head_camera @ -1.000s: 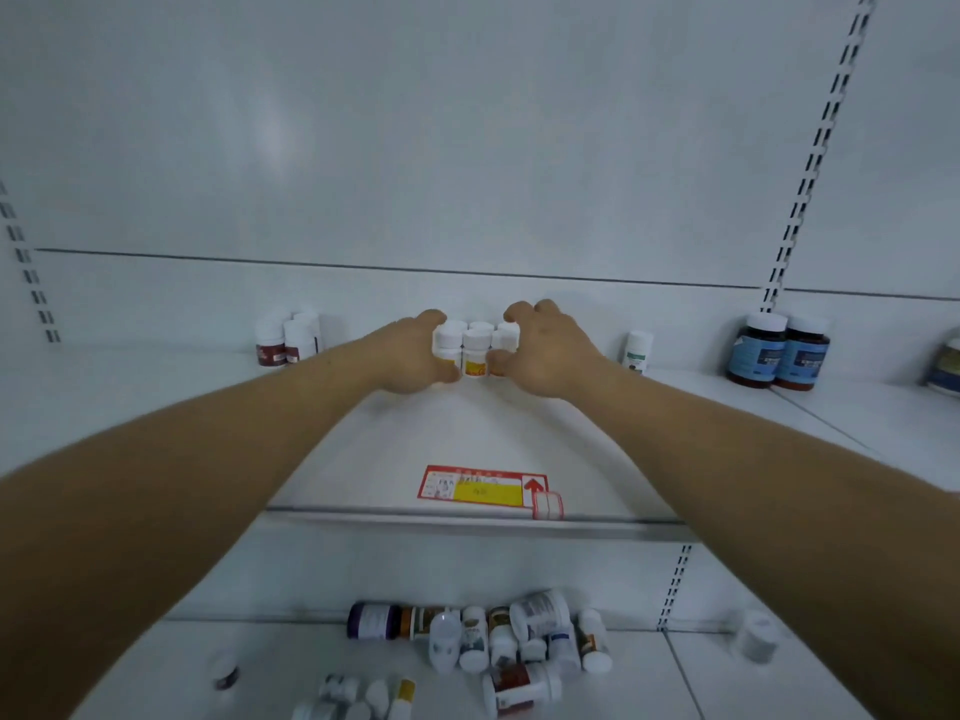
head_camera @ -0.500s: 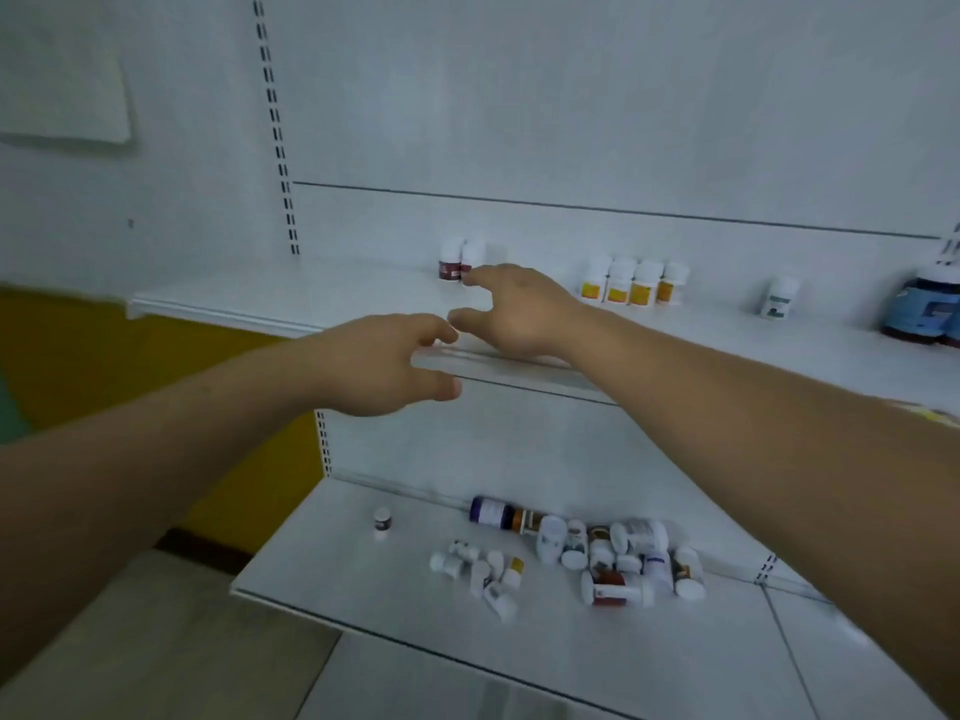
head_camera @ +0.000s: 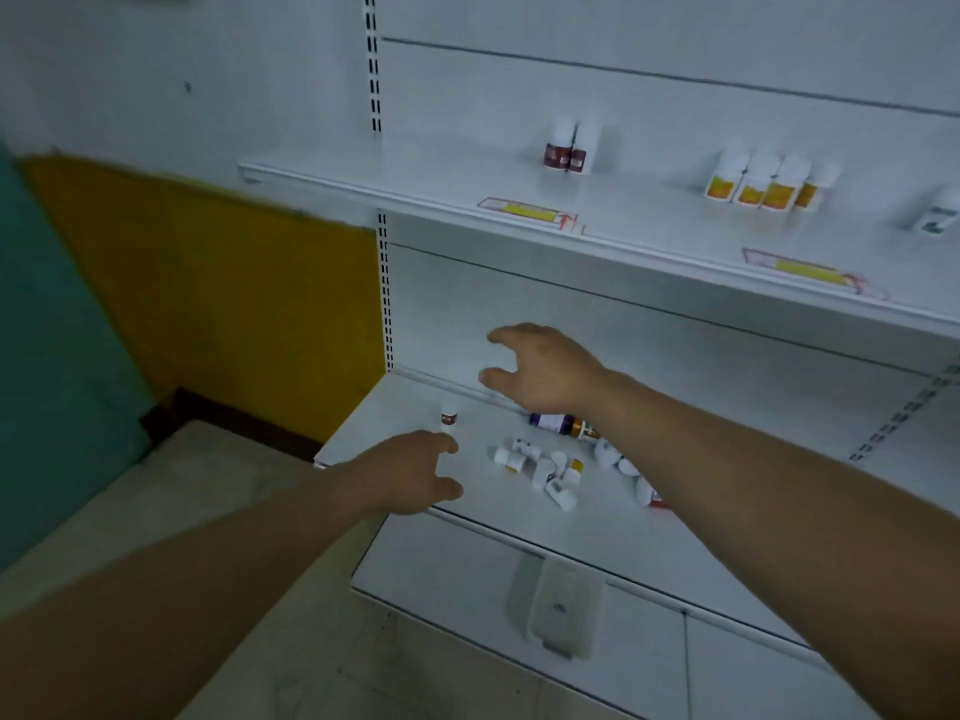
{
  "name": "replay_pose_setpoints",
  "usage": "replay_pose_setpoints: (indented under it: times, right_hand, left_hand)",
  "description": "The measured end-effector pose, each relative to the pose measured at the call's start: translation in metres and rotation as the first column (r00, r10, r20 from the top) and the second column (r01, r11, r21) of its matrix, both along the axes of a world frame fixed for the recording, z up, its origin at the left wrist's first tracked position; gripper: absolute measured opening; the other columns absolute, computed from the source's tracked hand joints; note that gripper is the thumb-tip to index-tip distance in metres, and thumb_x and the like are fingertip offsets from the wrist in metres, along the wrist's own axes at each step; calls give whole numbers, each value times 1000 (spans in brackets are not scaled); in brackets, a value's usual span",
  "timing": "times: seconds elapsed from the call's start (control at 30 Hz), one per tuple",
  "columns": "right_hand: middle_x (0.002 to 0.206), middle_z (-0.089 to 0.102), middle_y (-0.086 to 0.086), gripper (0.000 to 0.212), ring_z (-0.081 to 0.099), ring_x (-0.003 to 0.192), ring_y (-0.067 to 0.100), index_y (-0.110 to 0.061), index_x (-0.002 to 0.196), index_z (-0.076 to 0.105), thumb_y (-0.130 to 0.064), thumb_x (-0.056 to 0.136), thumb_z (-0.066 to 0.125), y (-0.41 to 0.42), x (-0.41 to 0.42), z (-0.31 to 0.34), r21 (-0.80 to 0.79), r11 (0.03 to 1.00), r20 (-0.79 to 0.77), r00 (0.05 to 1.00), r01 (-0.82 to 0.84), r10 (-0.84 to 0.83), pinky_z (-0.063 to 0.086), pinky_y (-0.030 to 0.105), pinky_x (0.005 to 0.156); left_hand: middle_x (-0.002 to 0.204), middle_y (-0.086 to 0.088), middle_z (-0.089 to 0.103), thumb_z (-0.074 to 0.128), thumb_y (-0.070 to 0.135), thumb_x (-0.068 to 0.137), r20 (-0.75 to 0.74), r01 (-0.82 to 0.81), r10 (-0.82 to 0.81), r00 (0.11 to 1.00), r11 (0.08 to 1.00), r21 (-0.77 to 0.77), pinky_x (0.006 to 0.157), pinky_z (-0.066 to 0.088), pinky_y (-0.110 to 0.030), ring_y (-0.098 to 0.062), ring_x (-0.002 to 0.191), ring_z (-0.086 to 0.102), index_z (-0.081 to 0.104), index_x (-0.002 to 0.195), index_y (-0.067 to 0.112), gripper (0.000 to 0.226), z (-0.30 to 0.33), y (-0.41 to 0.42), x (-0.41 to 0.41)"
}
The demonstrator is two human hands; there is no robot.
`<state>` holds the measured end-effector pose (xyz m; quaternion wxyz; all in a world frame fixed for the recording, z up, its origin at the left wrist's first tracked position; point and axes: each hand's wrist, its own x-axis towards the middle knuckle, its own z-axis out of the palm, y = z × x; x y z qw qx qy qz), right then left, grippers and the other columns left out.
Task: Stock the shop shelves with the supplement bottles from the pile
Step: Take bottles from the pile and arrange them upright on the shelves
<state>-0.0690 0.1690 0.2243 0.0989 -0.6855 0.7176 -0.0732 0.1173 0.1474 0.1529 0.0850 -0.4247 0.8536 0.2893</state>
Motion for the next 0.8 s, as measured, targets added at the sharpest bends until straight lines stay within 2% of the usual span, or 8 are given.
replay_pose_setpoints:
  times: [0.17, 0.37, 0.47, 0.57, 0.63, 0.67, 0.73, 0.8]
  right_hand:
    - [141, 46, 10, 58, 44, 130, 29, -16, 139, 43, -46, 91, 54, -7, -68, -101, 220, 952, 97, 967, 210, -236, 37, 33, 104]
    - [142, 40, 18, 58, 44, 127, 32, -9, 143, 32, -34, 94, 52, -16, -126, -219, 387, 857, 97, 910, 339, -403, 38, 34, 100]
    - [144, 37, 16, 55, 46, 121, 34, -12, 148, 27, -19, 97, 46, -30, -146, -257, 390, 858, 85, 915, 335, -395, 43, 39, 99]
    - [152, 27, 7, 49, 45, 120, 33, -11, 148, 29, -20, 101, 39, -36, -163, -287, 410, 865, 60, 938, 290, -342, 42, 38, 100]
    - [146, 39, 10, 45, 50, 116, 33, -13, 143, 36, -25, 100, 38, -37, -169, -301, 401, 853, 64, 918, 334, -390, 42, 38, 96]
    - [135, 49, 13, 42, 53, 112, 34, -15, 140, 39, -27, 99, 38, -37, -170, -305, 394, 846, 79, 903, 360, -421, 43, 38, 92]
    - [117, 59, 14, 36, 58, 104, 33, -16, 130, 42, -32, 98, 42, -38, -170, -309, 333, 867, 81, 905, 371, -419, 45, 38, 84]
    - [113, 59, 11, 34, 59, 97, 29, -20, 126, 42, -34, 95, 48, -38, -171, -311, 304, 861, 139, 875, 407, -463, 45, 33, 76]
  left_hand:
    - [153, -5, 27, 55, 46, 90, 81, 22, -26, 996, 999, 50, 110, 30, -32, -22, 135, 33, 22, 149, 20, 72, -75, -27, -40]
    - [155, -8, 18, 57, 29, 93, 95, 24, -26, 995, 999, 23, 114, 22, -38, -26, 141, 21, 15, 150, 15, 72, -158, -76, -114]
    - [159, -4, 5, 52, 24, 95, 58, -5, 9, 998, 998, -70, 115, 20, -44, -25, 145, 9, 8, 151, 19, 72, -200, -99, -152]
    - [159, -1, -4, 44, 24, 98, 44, -15, 21, 999, 991, -132, 115, 21, -45, -26, 146, 2, 1, 151, 20, 69, -239, -112, -179]
    - [158, -1, 7, 42, 27, 98, 41, -40, 48, 998, 986, -160, 112, 26, -46, -27, 144, 11, 10, 150, 20, 61, -257, -115, -186]
    - [154, -2, 19, 43, 28, 97, 21, -62, 68, 997, 979, -195, 108, 31, -46, -27, 140, 21, 20, 147, 20, 55, -263, -116, -187]
    - [136, -4, 43, 48, 30, 95, -29, -103, 98, 995, 950, -294, 97, 40, -43, -26, 125, 41, 38, 134, 20, 41, -269, -115, -186]
    - [119, -7, 56, 55, 31, 91, -111, -173, 146, 983, 941, -291, 89, 45, -41, -27, 110, 52, 44, 123, 18, 36, -268, -112, -184]
